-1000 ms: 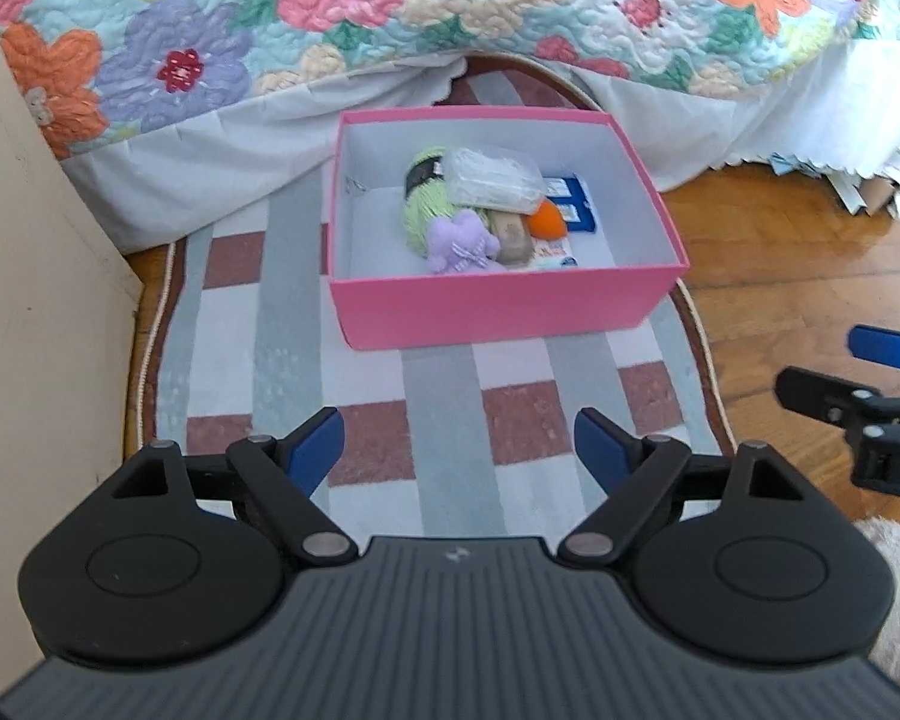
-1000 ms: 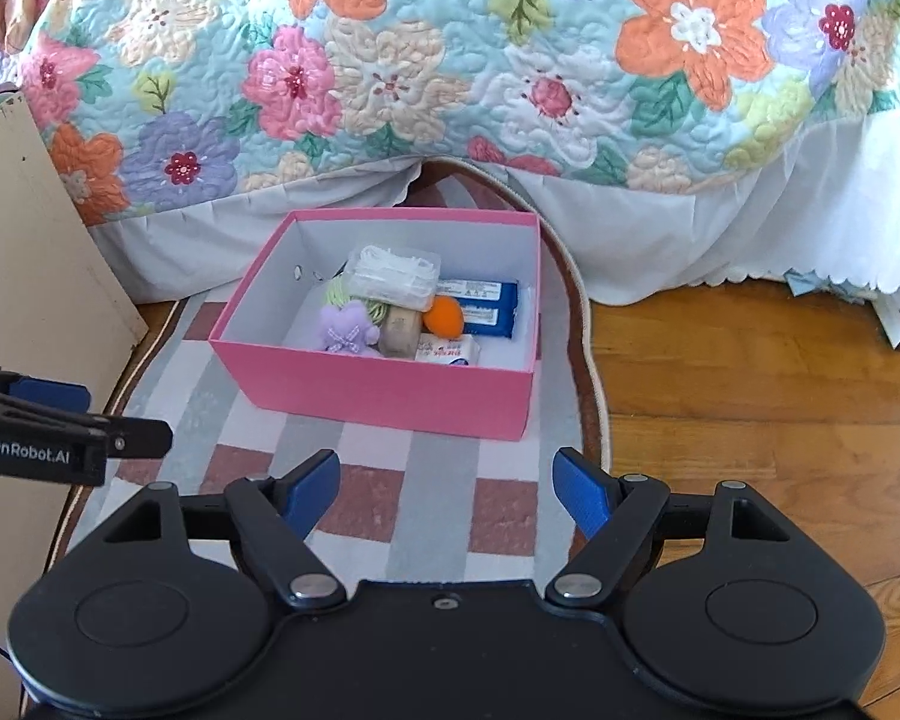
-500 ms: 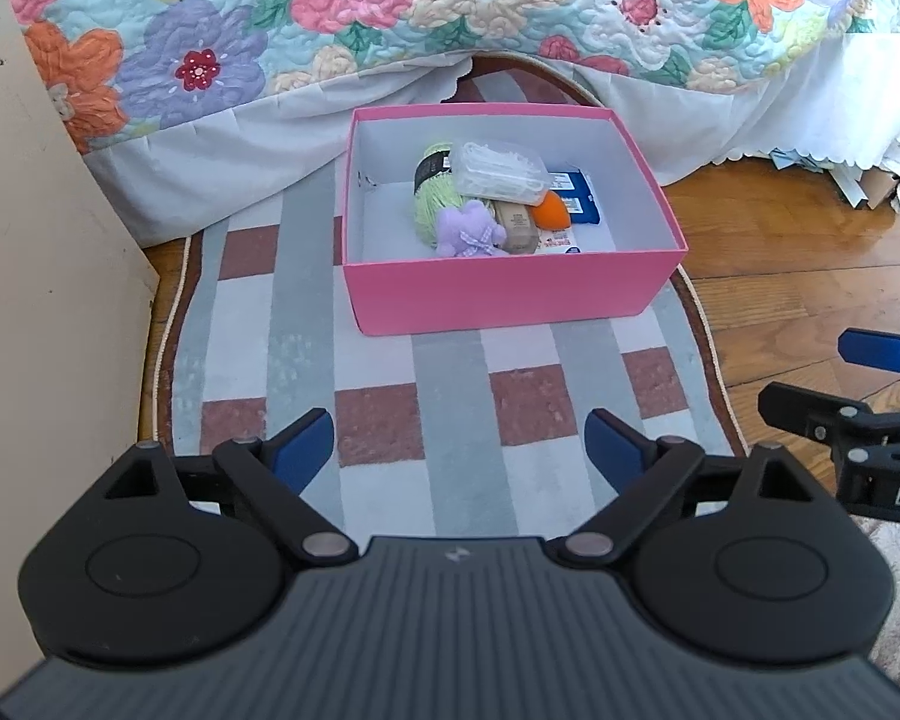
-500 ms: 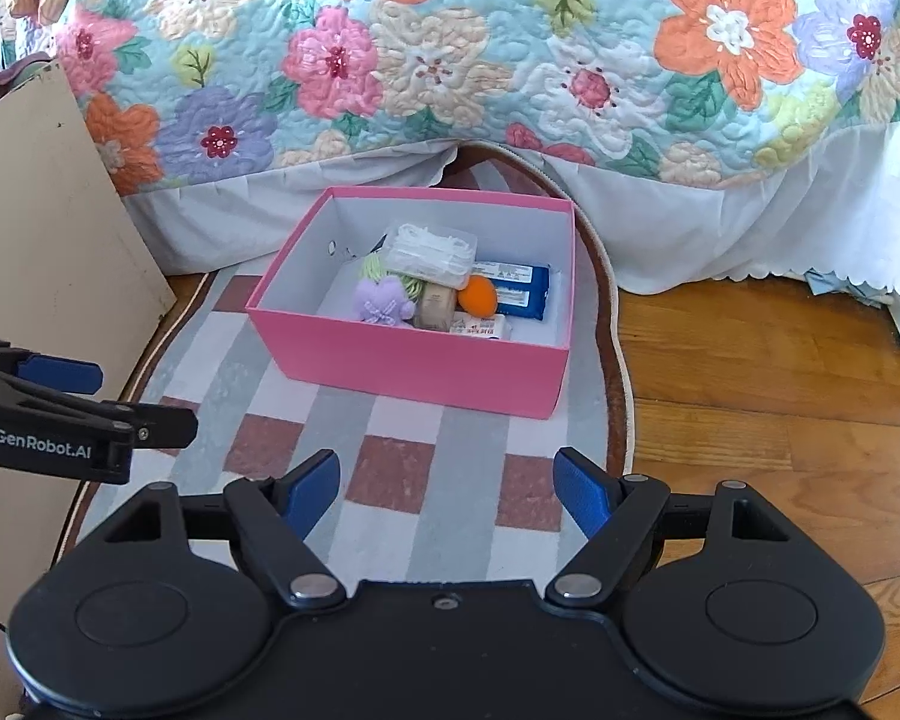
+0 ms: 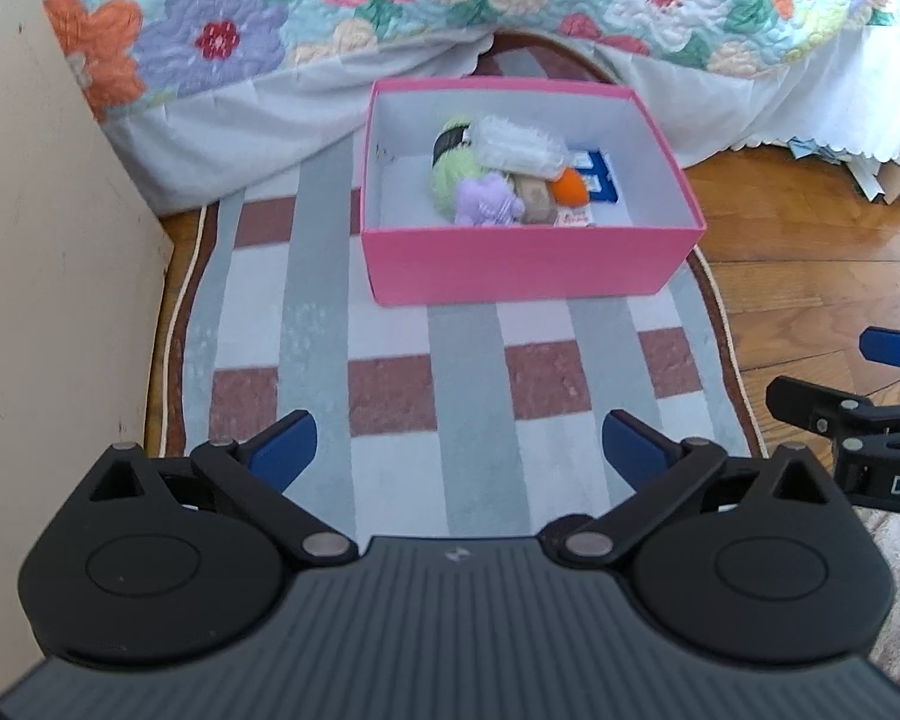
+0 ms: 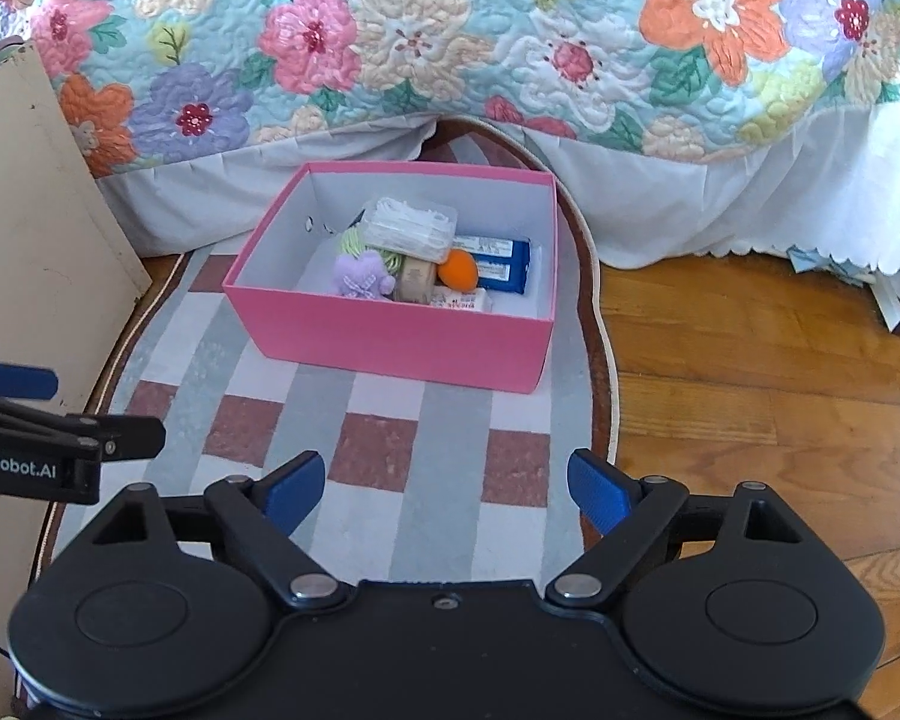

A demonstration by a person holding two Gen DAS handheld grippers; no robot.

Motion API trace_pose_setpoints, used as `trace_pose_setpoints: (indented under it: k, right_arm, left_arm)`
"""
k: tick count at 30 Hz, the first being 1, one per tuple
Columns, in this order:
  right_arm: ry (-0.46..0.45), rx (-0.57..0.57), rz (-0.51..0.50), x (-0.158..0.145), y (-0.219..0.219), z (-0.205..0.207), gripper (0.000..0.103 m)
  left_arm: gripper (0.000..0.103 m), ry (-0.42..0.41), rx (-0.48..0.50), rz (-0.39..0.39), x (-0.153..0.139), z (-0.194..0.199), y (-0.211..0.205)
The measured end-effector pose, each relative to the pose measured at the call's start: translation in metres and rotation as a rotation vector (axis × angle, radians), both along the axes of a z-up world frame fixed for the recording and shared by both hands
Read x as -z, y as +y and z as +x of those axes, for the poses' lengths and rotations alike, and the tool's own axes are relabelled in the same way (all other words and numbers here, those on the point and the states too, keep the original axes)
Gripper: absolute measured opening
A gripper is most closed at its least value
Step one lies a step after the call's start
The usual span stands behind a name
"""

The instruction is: Organize objects

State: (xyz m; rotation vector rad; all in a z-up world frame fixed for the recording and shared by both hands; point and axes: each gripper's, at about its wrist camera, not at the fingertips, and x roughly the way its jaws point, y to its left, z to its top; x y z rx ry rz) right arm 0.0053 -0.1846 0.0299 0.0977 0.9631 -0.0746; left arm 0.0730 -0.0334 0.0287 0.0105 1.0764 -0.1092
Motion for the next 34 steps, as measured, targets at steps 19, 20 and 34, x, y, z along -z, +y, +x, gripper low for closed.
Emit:
trace_pose_setpoints:
  k: [19, 20, 34]
  right_arm:
    - [0.064, 0.042, 0.015, 0.008, -0.002, 0.002, 0.091]
    - [0.065, 0.042, 0.012, 0.008, -0.002, 0.002, 0.091]
    - [0.055, 0.047, 0.003, 0.003, -0.001, 0.001, 0.091]
  left_arm:
    - [0.103, 0.079, -0.062, -0.012, 0.019, 0.011, 0.007]
    - [0.103, 0.081, -0.059, -0.005, 0.019, 0.011, 0.007]
    - [0.103, 0.074, -0.018, 0.016, 0.02, 0.012, 0.006]
